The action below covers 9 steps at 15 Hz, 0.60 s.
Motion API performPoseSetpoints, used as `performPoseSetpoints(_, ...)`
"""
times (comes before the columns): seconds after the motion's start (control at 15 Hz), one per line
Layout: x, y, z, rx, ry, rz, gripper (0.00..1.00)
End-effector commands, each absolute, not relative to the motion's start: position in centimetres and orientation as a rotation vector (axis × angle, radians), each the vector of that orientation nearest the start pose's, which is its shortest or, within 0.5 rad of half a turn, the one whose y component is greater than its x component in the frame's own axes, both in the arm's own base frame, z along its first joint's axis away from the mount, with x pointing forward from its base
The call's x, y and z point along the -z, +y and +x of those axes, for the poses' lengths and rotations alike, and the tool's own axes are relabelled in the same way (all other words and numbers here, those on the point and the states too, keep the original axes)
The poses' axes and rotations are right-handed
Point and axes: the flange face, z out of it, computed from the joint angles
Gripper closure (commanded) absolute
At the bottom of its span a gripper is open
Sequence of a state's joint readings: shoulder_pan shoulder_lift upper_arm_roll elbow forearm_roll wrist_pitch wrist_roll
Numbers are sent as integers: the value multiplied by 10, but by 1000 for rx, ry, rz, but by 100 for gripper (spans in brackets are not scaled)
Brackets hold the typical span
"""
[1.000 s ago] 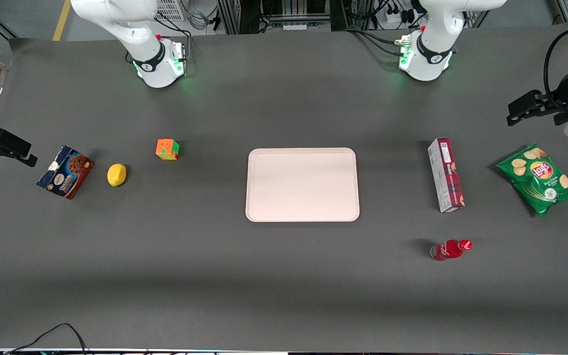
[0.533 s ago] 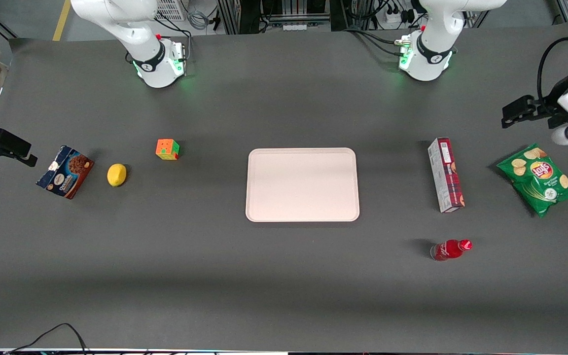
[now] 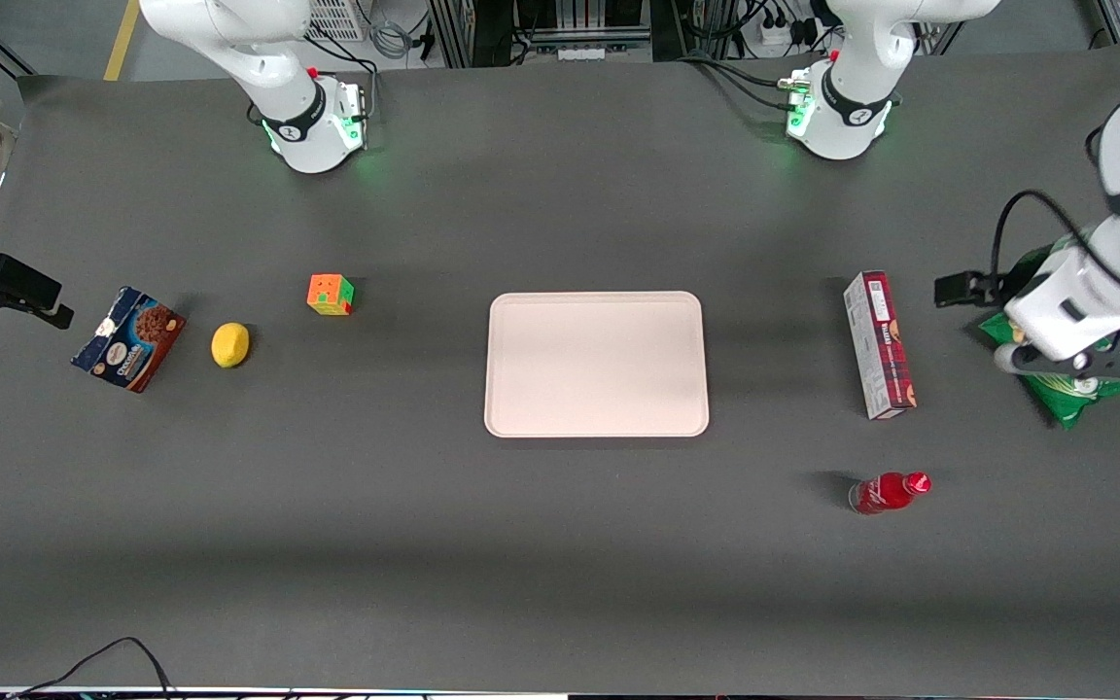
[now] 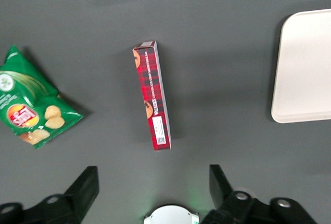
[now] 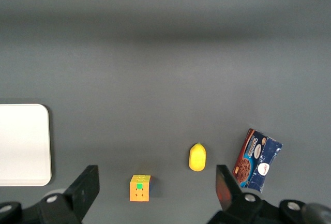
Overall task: Place red cookie box on tray
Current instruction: 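Move the left gripper down over the upright red plaid shortbread box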
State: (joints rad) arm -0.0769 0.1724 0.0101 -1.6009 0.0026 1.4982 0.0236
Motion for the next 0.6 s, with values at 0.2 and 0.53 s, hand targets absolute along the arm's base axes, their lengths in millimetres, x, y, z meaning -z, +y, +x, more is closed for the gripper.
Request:
performPoseSetpoints(0.2,-420,-39,593,-303,160,-3123,0)
performPoseSetpoints(0.53,-355,-25,575,-212,148,-3132,0)
